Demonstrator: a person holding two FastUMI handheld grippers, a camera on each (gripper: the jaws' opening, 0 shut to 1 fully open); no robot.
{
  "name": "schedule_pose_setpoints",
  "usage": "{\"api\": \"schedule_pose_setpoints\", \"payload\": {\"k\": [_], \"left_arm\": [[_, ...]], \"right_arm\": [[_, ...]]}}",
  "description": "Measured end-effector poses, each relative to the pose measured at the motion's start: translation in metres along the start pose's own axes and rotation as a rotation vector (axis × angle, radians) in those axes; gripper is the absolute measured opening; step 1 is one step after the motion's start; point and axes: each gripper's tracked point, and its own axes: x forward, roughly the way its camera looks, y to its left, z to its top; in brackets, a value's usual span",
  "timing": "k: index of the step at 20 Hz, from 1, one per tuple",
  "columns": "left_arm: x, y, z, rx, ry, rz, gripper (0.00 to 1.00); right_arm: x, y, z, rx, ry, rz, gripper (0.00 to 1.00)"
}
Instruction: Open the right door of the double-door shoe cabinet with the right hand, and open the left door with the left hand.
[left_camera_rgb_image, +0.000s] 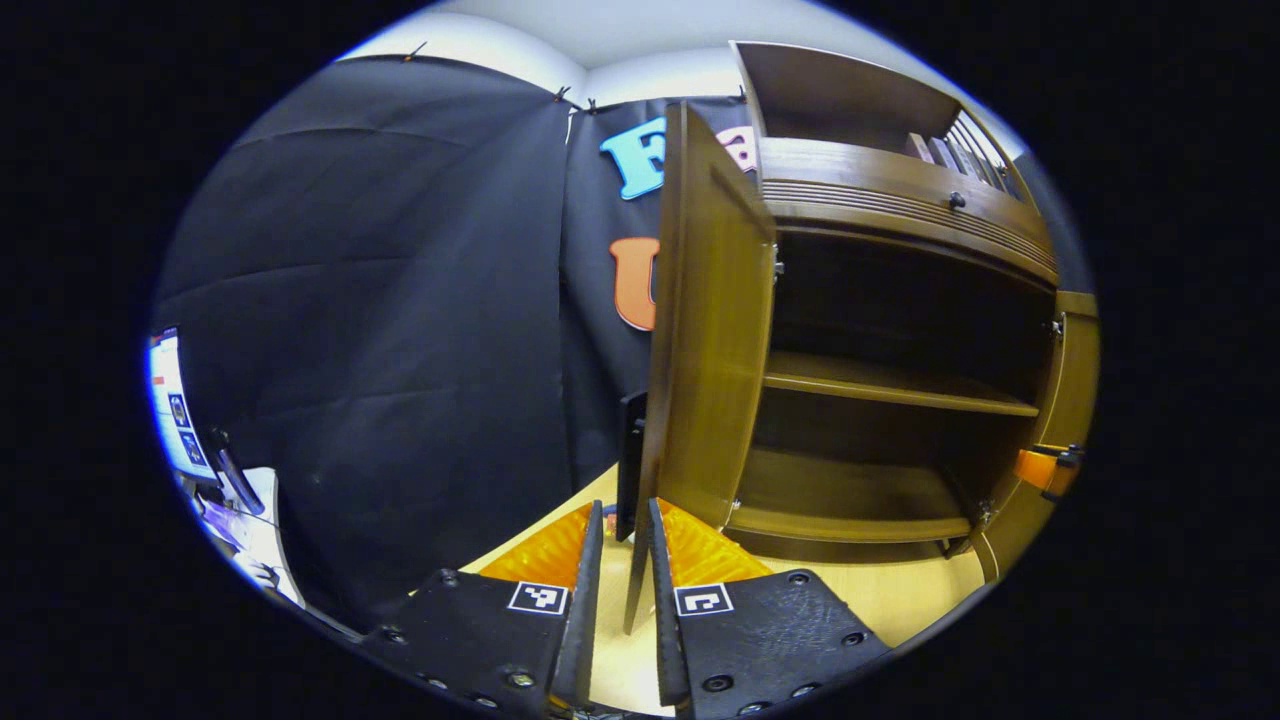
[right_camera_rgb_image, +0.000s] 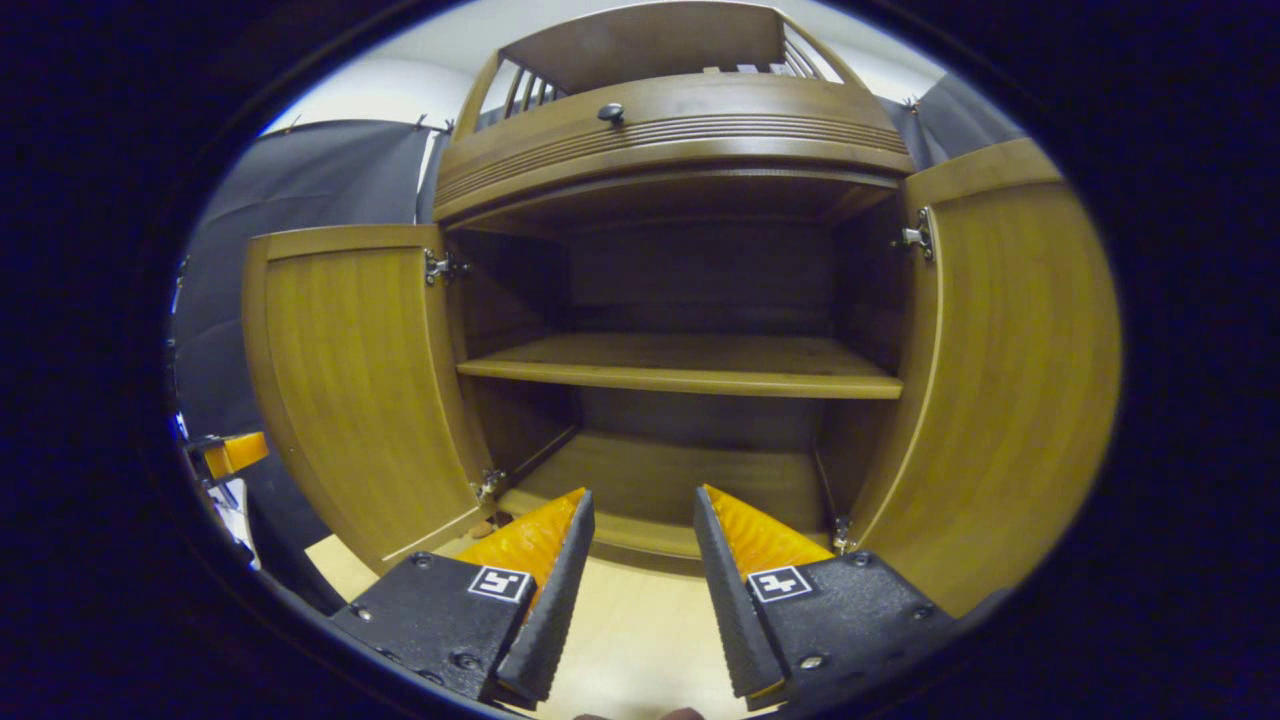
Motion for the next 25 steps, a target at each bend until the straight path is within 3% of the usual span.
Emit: {"api": "schedule_pose_setpoints", "payload": {"k": [3,11,12,13,14,15,16,18,19,20,22,23,24,25], "left_arm": [[-0.008,-0.033,0.007,0.020,-0.025,-0.048,0.24],[-0.002,-0.092,0.009,0.051,-0.016,-0.160,0.24],[0.000,-0.100,0.009,0.052,-0.016,-0.176,0.39],[0.001,-0.107,0.012,0.050,-0.021,-0.188,0.31],[0.002,-0.115,0.014,0.048,-0.026,-0.208,0.36],[0.002,-0.123,0.018,0.046,-0.033,-0.223,0.31],[0.000,-0.129,0.021,0.043,-0.040,-0.243,0.46],[-0.002,-0.145,0.030,0.041,-0.055,-0.281,0.46],[-0.004,-0.153,0.032,0.042,-0.061,-0.299,0.69],[-0.005,-0.160,0.036,0.044,-0.070,-0.312,0.55],[-0.006,-0.174,0.043,0.050,-0.089,-0.340,0.84],[-0.008,-0.182,0.044,0.051,-0.091,-0.364,0.87],[-0.009,-0.189,0.045,0.052,-0.095,-0.380,0.72],[-0.011,-0.195,0.047,0.054,-0.099,-0.393,0.72]], "right_arm": [[-0.002,-0.010,0.013,-0.010,-0.040,-0.025,0.75],[-0.019,-0.028,0.038,-0.005,-0.094,-0.081,0.75],[-0.022,-0.031,0.042,-0.008,-0.106,-0.087,0.75],[-0.024,-0.034,0.047,-0.010,-0.117,-0.095,0.76],[-0.028,-0.036,0.051,-0.011,-0.127,-0.102,0.74],[-0.032,-0.039,0.056,-0.010,-0.136,-0.111,0.74],[-0.035,-0.042,0.058,-0.007,-0.145,-0.117,0.74],[-0.043,-0.049,0.065,-0.003,-0.162,-0.140,0.76],[-0.047,-0.053,0.067,-0.001,-0.169,-0.154,0.79],[-0.051,-0.055,0.069,0.004,-0.176,-0.160,0.85],[-0.055,-0.062,0.073,0.008,-0.185,-0.178,0.84],[-0.059,-0.064,0.074,0.008,-0.187,-0.187,0.86],[-0.063,-0.066,0.075,0.007,-0.191,-0.195,0.86],[-0.067,-0.068,0.077,0.004,-0.196,-0.202,0.86]]}}
